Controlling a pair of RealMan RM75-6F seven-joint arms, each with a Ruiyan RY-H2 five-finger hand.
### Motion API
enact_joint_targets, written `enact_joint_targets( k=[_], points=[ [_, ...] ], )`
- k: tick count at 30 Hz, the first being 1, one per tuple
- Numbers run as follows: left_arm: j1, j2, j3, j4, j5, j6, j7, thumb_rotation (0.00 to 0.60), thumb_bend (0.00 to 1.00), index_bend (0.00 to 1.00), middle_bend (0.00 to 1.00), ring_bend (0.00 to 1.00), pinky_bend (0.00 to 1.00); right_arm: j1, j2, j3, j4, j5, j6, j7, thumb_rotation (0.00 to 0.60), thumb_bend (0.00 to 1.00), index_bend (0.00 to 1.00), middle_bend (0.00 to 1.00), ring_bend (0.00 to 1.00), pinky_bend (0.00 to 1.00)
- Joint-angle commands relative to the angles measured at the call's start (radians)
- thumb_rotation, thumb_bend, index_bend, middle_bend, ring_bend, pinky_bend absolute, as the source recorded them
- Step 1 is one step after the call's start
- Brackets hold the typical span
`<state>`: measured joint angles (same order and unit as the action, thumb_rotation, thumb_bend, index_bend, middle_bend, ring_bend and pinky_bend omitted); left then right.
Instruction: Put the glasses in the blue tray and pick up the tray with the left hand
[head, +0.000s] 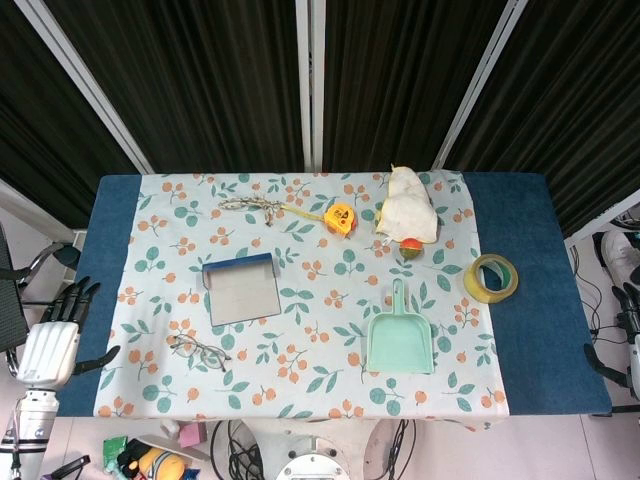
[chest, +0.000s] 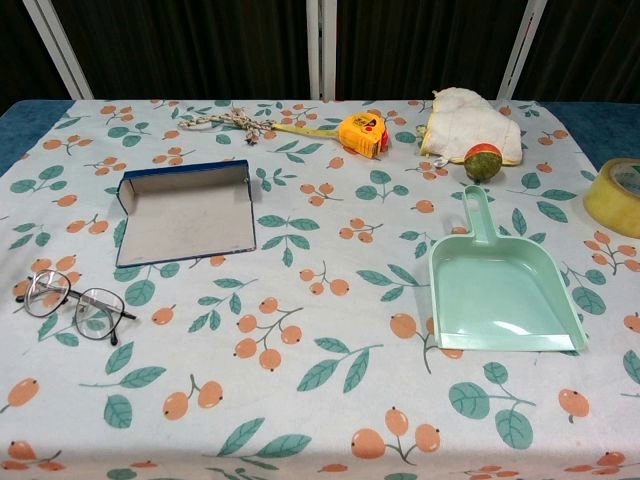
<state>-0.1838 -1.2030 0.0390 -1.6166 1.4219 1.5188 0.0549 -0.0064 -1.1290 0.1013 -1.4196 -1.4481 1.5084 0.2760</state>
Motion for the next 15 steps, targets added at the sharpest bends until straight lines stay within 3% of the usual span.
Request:
enact_joint_targets(
  k=[1,3,7,11,15],
  points=[
    [0.007,0.001,-0.009,-0.004,-0.002,-0.003,0.003,0.508,0.17,0.0,0.0,0.03,0.16,0.001,0.0,0.001,0.01,0.0,0.001,0.008,0.6,0.21,0.0,0.0,0.0,0.0],
    [0.008,-0.007,-0.01,-0.004,0.013,-0.003,-0.002,0.516,0.18,0.0,0.0,0.03,0.16,-0.001,-0.004,0.002,0.019,0.0,0.004,0.017,0.6,0.21,0.0,0.0,0.0,0.0],
    [-0.014,-0.021,0.018,-0.011,0.09,-0.05,-0.013,0.596,0.21,0.06,0.0,0.03,0.16,-0.008,-0.002,0.002,0.02,0.005,0.01,0.032,0.6,0.21,0.0,0.0,0.0,0.0],
    [-0.054,-0.051,0.029,-0.015,0.123,-0.133,0.02,0.6,0.21,0.15,0.0,0.03,0.16,-0.012,0.007,0.012,0.006,0.011,0.028,0.023,0.6,0.21,0.0,0.0,0.0,0.0],
    [-0.102,-0.085,0.027,-0.024,0.127,-0.228,0.054,0.6,0.21,0.19,0.0,0.03,0.16,-0.017,0.021,0.014,-0.008,0.009,0.042,0.002,0.6,0.21,0.0,0.0,0.0,0.0]
  ],
)
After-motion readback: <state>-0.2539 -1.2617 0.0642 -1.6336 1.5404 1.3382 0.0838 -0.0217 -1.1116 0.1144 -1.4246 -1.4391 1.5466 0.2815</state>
